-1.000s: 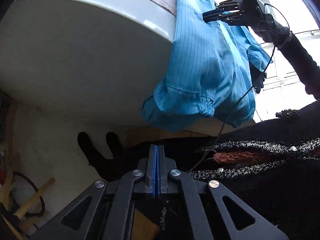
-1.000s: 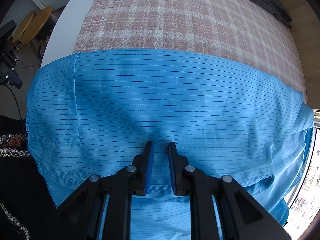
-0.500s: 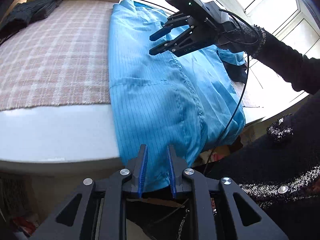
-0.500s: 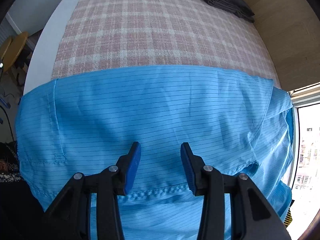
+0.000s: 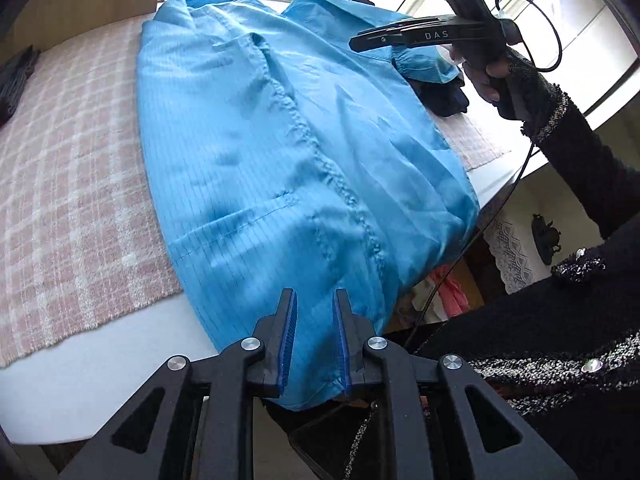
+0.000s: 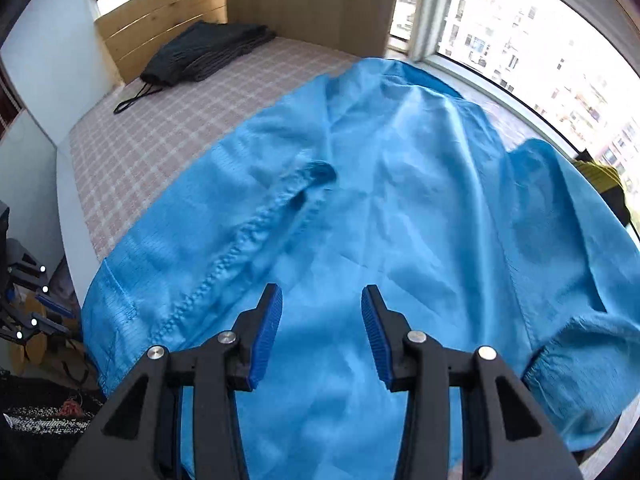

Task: Fold clothes
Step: 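Lift both grippers off the blue coat and reposition them above it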

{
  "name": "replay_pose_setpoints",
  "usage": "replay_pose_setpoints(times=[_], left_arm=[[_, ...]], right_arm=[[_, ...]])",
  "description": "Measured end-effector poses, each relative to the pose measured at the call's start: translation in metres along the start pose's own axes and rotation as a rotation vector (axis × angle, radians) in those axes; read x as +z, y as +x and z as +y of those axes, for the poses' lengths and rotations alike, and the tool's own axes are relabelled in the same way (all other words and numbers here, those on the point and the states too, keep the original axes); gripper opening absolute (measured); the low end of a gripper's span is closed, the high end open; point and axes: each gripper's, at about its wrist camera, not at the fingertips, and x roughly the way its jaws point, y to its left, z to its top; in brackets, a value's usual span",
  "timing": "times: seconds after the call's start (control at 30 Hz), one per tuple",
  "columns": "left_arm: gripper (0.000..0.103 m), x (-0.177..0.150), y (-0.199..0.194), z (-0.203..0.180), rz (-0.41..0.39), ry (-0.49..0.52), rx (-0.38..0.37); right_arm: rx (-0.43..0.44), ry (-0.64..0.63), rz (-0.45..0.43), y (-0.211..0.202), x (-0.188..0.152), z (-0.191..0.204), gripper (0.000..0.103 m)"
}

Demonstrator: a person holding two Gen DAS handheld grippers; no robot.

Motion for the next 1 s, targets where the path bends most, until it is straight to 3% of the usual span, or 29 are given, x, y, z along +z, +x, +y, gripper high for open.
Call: replay_pose_setpoints(times=[0.13,0.27,0.37,0.43,0.57,0.63,0.73,0.77,0.9,0.97,1.0], left_arm=[[0.019,0.037,0.008,-0.030,-0.008,0.142,-0.100],[0.019,0.078,0.040,-0.064,0.019,0.270,-0.161],[0.019,0.125,0.069,-0.093,0.033,0.350,-0.187],[0.026,0.162,0.087,-0.113,0.018,0.427,-0.159],[0.031,0.254,0.125,-0.138,0.003,0.468,-0.087],[0.039,0.301,0.148,-0.147,-0.006,0.482,-0.056],[0.042,0.360,0.190,-0.159,0.008,0.547,0.061],[0.042,0.374,0.205,-0.162,0.015,0.570,0.098],[0.041,0.409,0.252,-0.167,0.099,0.588,0.108],[0.030,0.410,0.261,-0.170,0.140,0.606,0.077],[0.008,0.410,0.265,-0.171,0.160,0.615,0.061]], right_arm=[[-0.216,0.308,-0.010,-0.058,-0.046,-0.158,0.041],[-0.256,0.534,-0.077,-0.089,-0.101,-0.237,0.041],[-0.231,0.596,-0.087,-0.092,-0.128,-0.255,0.041],[-0.224,0.603,-0.081,-0.092,-0.143,-0.263,0.041],[-0.199,0.568,-0.068,-0.093,-0.168,-0.272,0.041],[-0.176,0.542,-0.078,-0.093,-0.179,-0.276,0.041],[-0.144,0.523,-0.098,-0.094,-0.190,-0.286,0.041],[-0.133,0.529,-0.102,-0.095,-0.194,-0.292,0.041],[-0.083,0.552,-0.114,-0.097,-0.206,-0.309,0.041],[-0.098,0.542,-0.115,-0.099,-0.207,-0.314,0.041],[-0.103,0.538,-0.119,-0.101,-0.206,-0.318,0.041]])
